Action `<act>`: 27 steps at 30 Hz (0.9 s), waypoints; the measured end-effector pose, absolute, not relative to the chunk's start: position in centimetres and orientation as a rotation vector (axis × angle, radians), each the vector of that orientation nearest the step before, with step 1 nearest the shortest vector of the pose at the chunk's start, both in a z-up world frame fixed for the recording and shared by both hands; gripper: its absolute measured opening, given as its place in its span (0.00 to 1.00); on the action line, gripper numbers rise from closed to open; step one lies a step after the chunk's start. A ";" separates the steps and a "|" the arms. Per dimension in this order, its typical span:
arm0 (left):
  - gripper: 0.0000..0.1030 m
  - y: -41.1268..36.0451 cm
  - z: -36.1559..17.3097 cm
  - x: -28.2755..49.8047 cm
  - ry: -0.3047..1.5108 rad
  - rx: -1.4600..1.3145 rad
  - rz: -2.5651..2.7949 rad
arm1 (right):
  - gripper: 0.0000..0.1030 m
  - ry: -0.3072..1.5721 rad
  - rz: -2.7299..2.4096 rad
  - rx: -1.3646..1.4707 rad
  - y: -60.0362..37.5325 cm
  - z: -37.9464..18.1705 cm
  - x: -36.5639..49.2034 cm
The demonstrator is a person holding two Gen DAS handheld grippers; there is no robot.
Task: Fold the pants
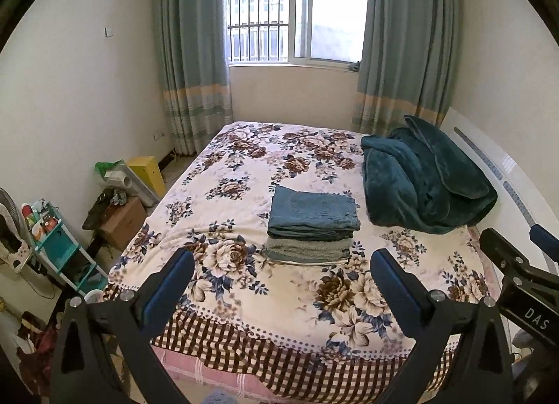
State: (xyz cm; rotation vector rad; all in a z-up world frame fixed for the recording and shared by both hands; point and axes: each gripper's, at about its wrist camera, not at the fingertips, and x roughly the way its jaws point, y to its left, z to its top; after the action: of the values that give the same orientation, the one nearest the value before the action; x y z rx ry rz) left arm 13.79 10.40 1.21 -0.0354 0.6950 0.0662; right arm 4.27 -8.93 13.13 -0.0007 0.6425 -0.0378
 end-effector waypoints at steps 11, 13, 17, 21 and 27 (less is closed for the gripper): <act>1.00 10.5 1.3 13.8 0.694 -0.033 0.068 | 1.00 0.647 -0.025 -0.001 -9.1 13.1 4.1; 1.00 10.5 1.3 13.7 0.692 -0.032 0.068 | 1.00 0.648 -0.025 -0.001 -9.1 13.1 4.1; 1.00 10.6 1.3 13.4 0.693 -0.037 0.071 | 1.00 0.651 -0.022 -0.002 -9.1 12.9 4.0; 1.00 10.8 1.5 13.1 0.691 -0.036 0.077 | 1.00 0.654 -0.016 -0.003 -9.1 12.7 3.9; 1.00 10.8 1.6 13.2 0.688 -0.034 0.077 | 1.00 0.652 -0.016 -0.005 -9.0 12.6 3.7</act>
State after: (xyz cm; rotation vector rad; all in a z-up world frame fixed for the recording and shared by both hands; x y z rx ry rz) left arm 13.20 10.84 1.58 -0.0337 0.6878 0.0775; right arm 3.70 -9.01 12.63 -0.0048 0.6524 -0.0155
